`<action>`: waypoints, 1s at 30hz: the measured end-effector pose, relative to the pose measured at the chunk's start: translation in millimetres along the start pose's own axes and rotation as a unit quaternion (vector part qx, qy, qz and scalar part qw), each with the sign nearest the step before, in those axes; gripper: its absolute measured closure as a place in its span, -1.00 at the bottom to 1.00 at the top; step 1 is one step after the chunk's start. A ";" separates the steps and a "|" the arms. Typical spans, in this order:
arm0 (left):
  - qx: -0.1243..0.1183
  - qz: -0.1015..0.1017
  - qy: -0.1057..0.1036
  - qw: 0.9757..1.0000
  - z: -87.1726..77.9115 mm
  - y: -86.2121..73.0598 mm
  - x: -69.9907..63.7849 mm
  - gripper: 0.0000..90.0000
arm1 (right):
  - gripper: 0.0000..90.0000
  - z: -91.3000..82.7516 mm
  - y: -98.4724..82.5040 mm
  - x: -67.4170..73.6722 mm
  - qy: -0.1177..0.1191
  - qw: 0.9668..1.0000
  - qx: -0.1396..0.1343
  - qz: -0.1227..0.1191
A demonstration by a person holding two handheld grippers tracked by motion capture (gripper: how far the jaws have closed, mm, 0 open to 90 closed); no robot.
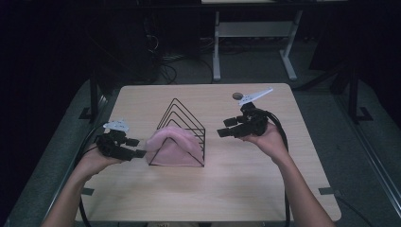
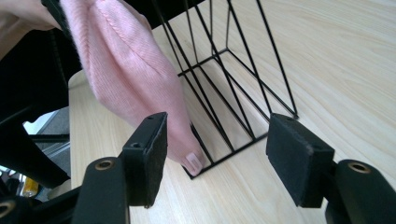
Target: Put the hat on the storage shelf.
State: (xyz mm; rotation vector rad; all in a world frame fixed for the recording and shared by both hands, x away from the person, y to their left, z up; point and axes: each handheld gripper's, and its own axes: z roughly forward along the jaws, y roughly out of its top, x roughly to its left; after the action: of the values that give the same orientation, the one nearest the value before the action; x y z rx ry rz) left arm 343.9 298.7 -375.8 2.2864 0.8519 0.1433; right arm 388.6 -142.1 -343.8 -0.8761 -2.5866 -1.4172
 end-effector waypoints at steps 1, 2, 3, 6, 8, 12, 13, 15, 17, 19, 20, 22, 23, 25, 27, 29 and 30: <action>0.001 0.000 0.001 1.000 -0.5 -0.2 0.7 -0.15 | -0.16 -1.6 -1.5 -0.8 -0.002 1.000 -0.001 0.002; -0.002 -0.005 0.001 1.000 -0.6 -0.6 0.3 -0.16 | -0.17 -3.1 -3.2 -2.1 -0.004 1.000 -0.001 0.002; -0.003 -0.007 0.002 1.000 -0.8 -0.9 0.2 -0.17 | -0.18 -4.8 -4.8 -2.7 -0.006 1.000 -0.002 0.005; -0.002 -0.005 0.005 1.000 -2.0 -1.6 1.0 -0.21 | -0.21 -10.1 -9.8 -5.7 -0.014 1.000 -0.003 0.010; -0.004 -0.008 0.005 1.000 -2.2 -2.2 1.0 -0.24 | -0.24 -13.9 -13.3 -7.2 -0.019 1.000 -0.005 0.015; -0.002 -0.009 0.006 1.000 -2.1 -3.5 1.7 -0.30 | -0.28 -21.8 -21.0 -10.6 -0.029 0.999 -0.010 0.022; -0.004 -0.013 0.006 1.000 -2.0 -3.9 1.5 -0.31 | -0.29 -23.2 -22.5 -11.0 -0.031 0.999 -0.010 0.024; -0.006 -0.013 0.006 1.000 -1.8 -5.1 1.7 -0.33 | -0.30 -27.1 -27.6 -12.8 -0.037 0.999 -0.011 0.026; -0.003 -0.013 0.007 1.000 -1.4 -7.0 2.2 -0.35 | -0.32 -30.6 -32.3 -14.5 -0.042 0.999 -0.011 0.031; -0.002 -0.015 0.008 1.000 -1.0 -8.7 2.7 -0.36 | -0.32 -33.2 -36.7 -15.7 -0.045 0.998 -0.012 0.035; -0.005 -0.019 0.008 1.000 -0.4 -9.8 2.4 -0.36 | -0.33 -35.1 -39.8 -16.6 -0.048 0.998 -0.010 0.038; -0.002 -0.017 0.009 1.000 -0.7 -10.6 2.9 -0.37 | -0.33 -37.8 -45.0 -17.9 -0.051 0.998 -0.010 0.043; -0.004 -0.019 0.009 1.000 -0.6 -11.0 2.6 -0.37 | -0.33 -39.0 -47.4 -18.4 -0.052 0.998 -0.009 0.046; -0.004 -0.019 0.010 1.000 -0.7 -11.6 2.6 -0.37 | -0.34 -40.9 -52.7 -19.7 -0.056 0.997 -0.008 0.049; -0.004 -0.020 0.012 1.000 -1.0 -11.9 2.7 -0.37 | -0.34 -43.0 -57.9 -20.8 -0.058 0.997 -0.007 0.054; -0.004 -0.018 0.013 1.000 -1.3 -12.5 2.8 -0.38 | -0.34 -45.0 -62.4 -21.5 -0.062 0.996 -0.006 0.058; -0.002 -0.017 0.013 1.000 -1.5 -12.7 2.8 -0.38 | -0.34 -46.4 -65.6 -22.2 -0.065 0.996 -0.006 0.058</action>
State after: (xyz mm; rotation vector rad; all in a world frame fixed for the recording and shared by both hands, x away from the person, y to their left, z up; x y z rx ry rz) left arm 338.8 308.3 -383.1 2.2697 0.9020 0.1607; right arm 364.2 -216.0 -373.8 -1.1370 -2.5697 -1.3913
